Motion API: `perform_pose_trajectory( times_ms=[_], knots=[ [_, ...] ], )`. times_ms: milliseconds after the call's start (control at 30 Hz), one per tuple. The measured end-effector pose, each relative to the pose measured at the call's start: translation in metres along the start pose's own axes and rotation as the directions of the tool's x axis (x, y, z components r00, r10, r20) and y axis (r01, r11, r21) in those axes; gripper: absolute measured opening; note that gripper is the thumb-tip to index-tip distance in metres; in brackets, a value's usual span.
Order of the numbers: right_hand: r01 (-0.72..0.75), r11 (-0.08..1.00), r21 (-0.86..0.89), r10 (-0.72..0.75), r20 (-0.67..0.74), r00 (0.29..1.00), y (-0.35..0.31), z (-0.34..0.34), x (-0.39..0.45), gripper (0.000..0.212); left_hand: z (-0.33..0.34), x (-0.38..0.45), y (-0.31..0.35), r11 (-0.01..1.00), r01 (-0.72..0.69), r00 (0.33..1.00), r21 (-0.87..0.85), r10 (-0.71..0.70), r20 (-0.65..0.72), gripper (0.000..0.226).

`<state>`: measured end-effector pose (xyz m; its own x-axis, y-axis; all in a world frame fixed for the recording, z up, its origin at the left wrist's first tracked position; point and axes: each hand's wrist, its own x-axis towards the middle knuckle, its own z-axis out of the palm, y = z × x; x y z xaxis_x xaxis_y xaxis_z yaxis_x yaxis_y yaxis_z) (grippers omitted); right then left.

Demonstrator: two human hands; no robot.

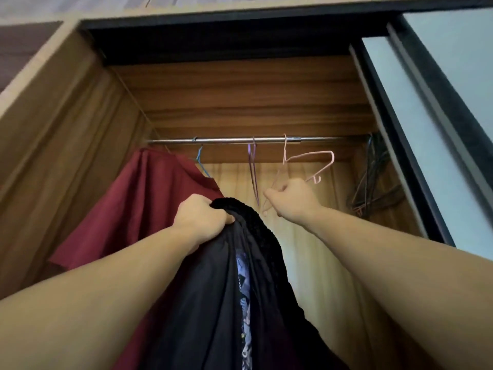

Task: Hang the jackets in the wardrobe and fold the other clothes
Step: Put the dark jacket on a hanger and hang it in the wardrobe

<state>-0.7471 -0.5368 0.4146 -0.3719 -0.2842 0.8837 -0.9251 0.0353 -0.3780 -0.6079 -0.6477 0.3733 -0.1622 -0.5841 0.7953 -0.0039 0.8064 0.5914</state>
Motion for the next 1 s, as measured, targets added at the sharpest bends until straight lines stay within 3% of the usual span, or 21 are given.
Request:
perform_pose_trajectory(
  times_ms=[100,233,400,467,600,867,1000],
  knots=[
    [0.042,0.997,-0.071,-0.049,-0.111,0.993,-0.025,0.015,0.051,0.036,0.003,0.026,0.000,0.998,-0.037,0.998,0.057,0.040,-0.042,0.022],
    [0.019,0.996,-0.087,-0.032,-0.144,0.989,-0.051,0.034,0.095,0.040,0.010,0.058,-0.009,0.992,-0.085,0.996,0.094,0.088,-0.030,0.021],
    [-0.108,0.992,0.059,0.115,-0.132,0.985,-0.064,0.052,0.133,0.030,0.013,0.084,-0.031,0.992,-0.104,0.995,0.066,0.104,0.001,0.023],
    [-0.136,0.982,0.127,0.154,-0.141,0.978,-0.067,0.053,0.143,0.036,0.011,0.092,-0.039,0.993,-0.105,0.994,0.060,0.105,0.010,0.025],
    [-0.036,0.972,0.231,0.103,-0.285,0.953,-0.069,0.049,0.156,0.049,0.014,0.104,-0.051,0.992,-0.119,0.993,0.050,0.118,0.027,0.028],
    [0.163,0.968,0.194,-0.064,-0.434,0.899,-0.055,0.058,0.130,0.049,0.020,0.115,-0.071,0.994,-0.106,0.993,0.011,0.105,0.061,0.029],
    [0.186,0.894,0.407,0.032,-0.473,0.881,-0.036,0.074,0.083,0.036,0.019,0.115,-0.082,0.997,-0.074,0.995,-0.010,0.074,0.067,0.030]
  ],
)
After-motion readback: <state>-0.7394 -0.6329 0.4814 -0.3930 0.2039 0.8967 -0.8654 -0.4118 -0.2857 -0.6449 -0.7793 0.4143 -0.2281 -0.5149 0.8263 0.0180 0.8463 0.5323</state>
